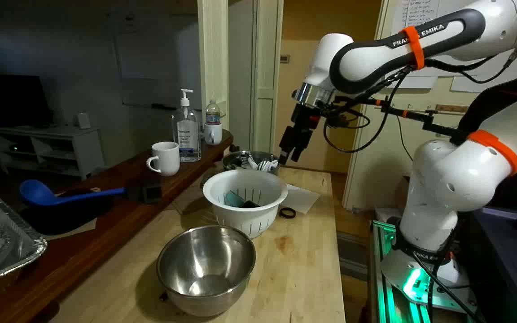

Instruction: Pick up the pot holder and place it on the small silver bowl

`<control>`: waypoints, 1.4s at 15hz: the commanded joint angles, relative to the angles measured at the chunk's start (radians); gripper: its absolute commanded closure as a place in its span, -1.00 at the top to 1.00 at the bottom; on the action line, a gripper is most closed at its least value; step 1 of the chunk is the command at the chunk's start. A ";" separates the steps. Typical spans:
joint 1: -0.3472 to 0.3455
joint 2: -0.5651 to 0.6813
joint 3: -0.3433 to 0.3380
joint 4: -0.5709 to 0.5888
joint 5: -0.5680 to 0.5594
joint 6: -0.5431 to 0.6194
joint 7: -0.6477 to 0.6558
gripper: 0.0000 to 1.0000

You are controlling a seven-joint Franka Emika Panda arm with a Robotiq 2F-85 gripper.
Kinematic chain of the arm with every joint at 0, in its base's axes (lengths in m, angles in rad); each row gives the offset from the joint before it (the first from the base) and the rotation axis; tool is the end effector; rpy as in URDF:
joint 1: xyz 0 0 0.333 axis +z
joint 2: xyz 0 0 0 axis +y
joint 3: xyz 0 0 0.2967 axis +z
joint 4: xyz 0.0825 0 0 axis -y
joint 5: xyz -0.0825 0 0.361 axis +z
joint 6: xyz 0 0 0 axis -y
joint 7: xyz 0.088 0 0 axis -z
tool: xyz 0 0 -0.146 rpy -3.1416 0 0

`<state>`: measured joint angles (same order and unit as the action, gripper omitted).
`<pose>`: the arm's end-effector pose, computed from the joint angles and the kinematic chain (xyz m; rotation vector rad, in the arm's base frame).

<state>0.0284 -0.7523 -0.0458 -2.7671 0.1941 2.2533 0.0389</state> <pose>0.3395 0.0072 0.4055 -2.9142 0.2226 -0.3420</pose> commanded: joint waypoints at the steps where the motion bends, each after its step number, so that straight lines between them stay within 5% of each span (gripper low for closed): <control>1: -0.004 0.000 0.004 -0.010 0.003 -0.004 -0.003 1.00; 21: -0.005 0.011 0.004 -0.027 0.003 -0.006 -0.002 1.00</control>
<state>0.0284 -0.7407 -0.0458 -2.7966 0.1940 2.2521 0.0389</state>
